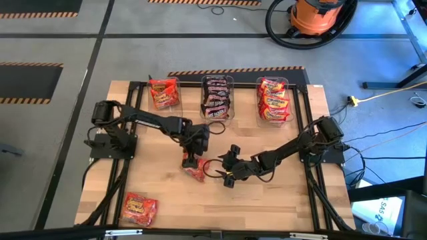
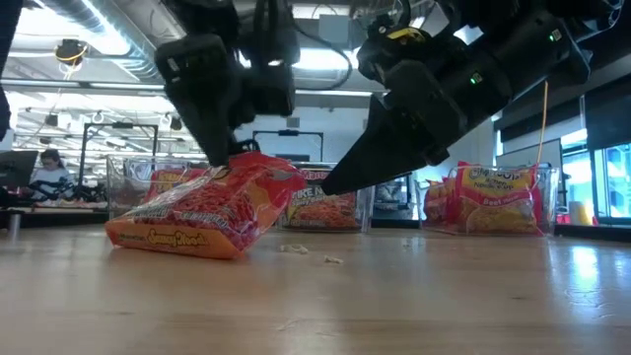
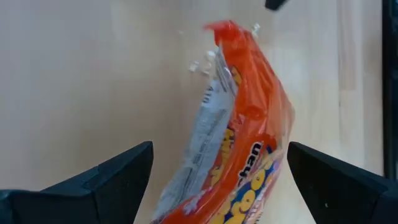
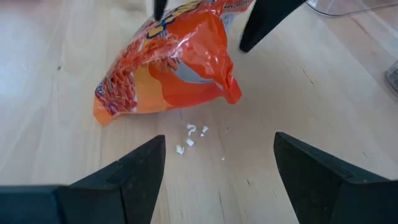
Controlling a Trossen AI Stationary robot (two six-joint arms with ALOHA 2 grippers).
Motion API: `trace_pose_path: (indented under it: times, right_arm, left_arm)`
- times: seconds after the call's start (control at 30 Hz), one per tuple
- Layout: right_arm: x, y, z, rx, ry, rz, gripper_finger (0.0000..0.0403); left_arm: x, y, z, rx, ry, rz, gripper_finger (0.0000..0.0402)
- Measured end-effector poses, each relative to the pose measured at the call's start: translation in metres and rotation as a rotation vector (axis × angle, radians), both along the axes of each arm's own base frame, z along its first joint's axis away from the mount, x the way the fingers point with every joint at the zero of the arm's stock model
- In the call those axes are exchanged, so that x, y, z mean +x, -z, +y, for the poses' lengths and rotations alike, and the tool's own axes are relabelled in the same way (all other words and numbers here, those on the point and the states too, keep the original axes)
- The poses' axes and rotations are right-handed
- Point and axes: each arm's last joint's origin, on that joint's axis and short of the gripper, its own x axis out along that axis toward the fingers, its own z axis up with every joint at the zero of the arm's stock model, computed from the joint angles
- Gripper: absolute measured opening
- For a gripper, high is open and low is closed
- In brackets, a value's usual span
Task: Sort Maruchan noodles
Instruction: Put the top orange noodle pack into the left transparent bin
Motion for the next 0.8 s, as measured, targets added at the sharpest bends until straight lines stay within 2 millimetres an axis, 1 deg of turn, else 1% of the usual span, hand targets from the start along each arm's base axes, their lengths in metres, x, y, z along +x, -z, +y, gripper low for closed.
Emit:
trace_pose_path:
  times: [0.2, 0.27, 0.33, 0.47, 0.63, 0.7, 0.8]
  right_arm:
    - [0.000, 0.000, 0.000, 0.000, 0.001, -0.002, 0.0277]
    - [0.000, 0.000, 0.000, 0.000, 0.001, -0.002, 0.0277]
    - [0.000, 0.000, 0.000, 0.001, 0.001, -0.002, 0.0277]
    - [0.000, 0.000, 0.000, 0.002, 0.002, -0.002, 0.0277]
    - [0.000, 0.000, 0.000, 0.003, 0.002, -0.004, 0.0277]
    - [0.000, 0.000, 0.000, 0.003, 0.002, -0.004, 0.0277]
    - [0.000, 0.000, 0.000, 0.002, 0.001, -0.004, 0.0277]
  left_arm:
    - [0.006, 0.024, -0.006, -0.067, 0.051, 0.064, 0.0362]
    - [0.007, 0.030, -0.007, -0.084, 0.059, 0.083, 0.0354]
    - [0.007, 0.033, -0.010, -0.096, 0.071, 0.093, 0.0338]
    - [0.006, 0.034, -0.015, -0.097, 0.079, 0.102, 0.0290]
    - [0.006, 0.029, -0.017, -0.074, 0.044, 0.103, 0.0229]
    - [0.004, 0.025, -0.018, -0.038, 0.037, 0.094, 0.0215]
    - [0.002, 0.018, -0.021, -0.003, 0.026, 0.082, 0.0204]
